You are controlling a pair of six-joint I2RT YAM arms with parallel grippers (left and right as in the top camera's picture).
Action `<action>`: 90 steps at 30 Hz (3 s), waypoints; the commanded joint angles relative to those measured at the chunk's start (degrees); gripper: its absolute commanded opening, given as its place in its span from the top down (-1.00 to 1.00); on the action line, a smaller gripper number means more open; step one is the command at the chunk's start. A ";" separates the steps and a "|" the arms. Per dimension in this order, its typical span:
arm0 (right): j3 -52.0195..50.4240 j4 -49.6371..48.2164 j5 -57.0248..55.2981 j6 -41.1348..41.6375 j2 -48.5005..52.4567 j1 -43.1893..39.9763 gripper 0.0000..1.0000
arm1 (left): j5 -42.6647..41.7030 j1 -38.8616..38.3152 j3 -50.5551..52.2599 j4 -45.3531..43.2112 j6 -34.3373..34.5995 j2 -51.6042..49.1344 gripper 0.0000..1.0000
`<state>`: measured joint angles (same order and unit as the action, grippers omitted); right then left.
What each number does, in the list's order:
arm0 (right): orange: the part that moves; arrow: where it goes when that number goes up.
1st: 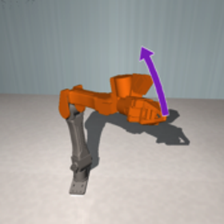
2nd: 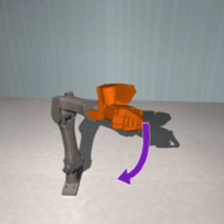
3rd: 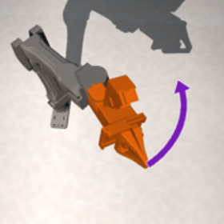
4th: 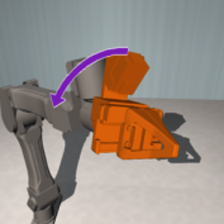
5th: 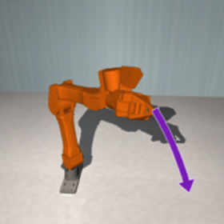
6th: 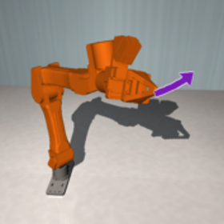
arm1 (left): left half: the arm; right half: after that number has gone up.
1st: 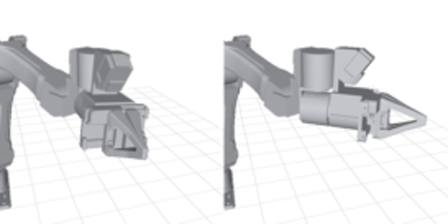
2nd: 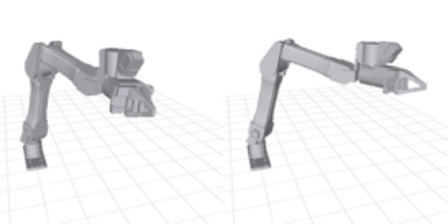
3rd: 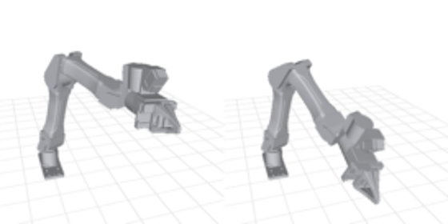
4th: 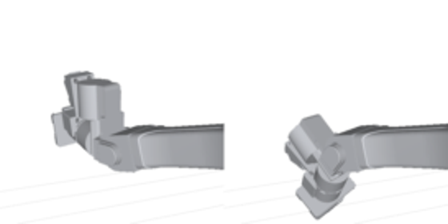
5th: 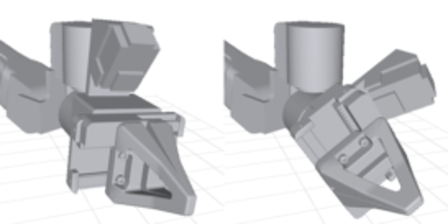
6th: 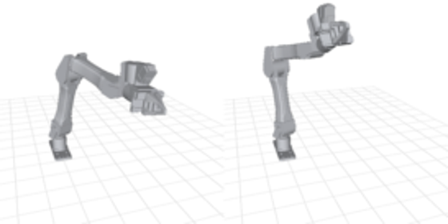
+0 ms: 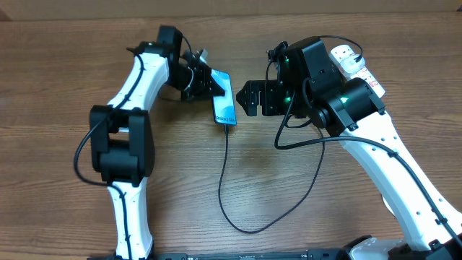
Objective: Plug charger to phone and switch on socket
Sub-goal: 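Lower the phone flat onto the table with the left gripper, then open the left gripper and release the phone on the table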
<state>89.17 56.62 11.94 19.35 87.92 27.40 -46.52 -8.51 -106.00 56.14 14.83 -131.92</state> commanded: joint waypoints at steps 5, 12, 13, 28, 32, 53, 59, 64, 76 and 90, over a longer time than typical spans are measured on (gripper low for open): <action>1.18 0.37 -1.01 0.39 -0.63 -0.17 -1.00 | -6.47 0.13 -0.22 -0.07 -2.89 -2.89 0.92; 1.18 0.26 -0.98 0.44 -0.63 -0.15 -1.00 | -0.04 -0.85 -0.22 -0.72 -3.72 -2.97 0.92; 1.18 0.28 -0.98 0.44 -0.63 -0.15 -1.00 | 1.36 -1.05 -0.22 -0.70 -3.67 -2.99 0.92; 1.18 0.57 -0.98 0.44 -0.63 -0.15 -1.00 | 6.32 -2.03 -0.22 -0.70 -4.09 -2.99 0.92; 1.18 0.57 -0.96 0.44 -0.63 -0.15 -0.99 | 6.56 -2.03 -0.22 -0.70 -4.09 -2.99 0.92; 1.18 0.61 -0.96 0.42 -0.63 -0.15 -1.00 | 9.75 -2.01 -0.22 -0.68 -2.82 -2.99 0.76; 1.18 0.61 -0.96 0.42 -0.63 -0.15 -1.00 | 12.17 -2.03 -0.22 -0.17 -2.80 -2.99 0.67; 1.18 0.74 -0.96 0.42 -0.63 -0.15 -1.00 | 12.68 -2.01 -0.22 0.44 -2.82 -2.99 0.67; 1.18 0.74 -1.01 0.39 -0.63 -0.15 -1.00 | 19.76 -2.03 -0.22 2.82 -2.80 -2.99 0.56; 1.18 0.79 -1.01 0.39 -0.63 -0.15 -1.00 | 25.53 -2.03 -0.22 3.96 -2.80 -2.99 0.36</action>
<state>89.17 57.65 11.57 19.51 87.92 27.40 -27.79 -10.15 -106.15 59.64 12.03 -135.17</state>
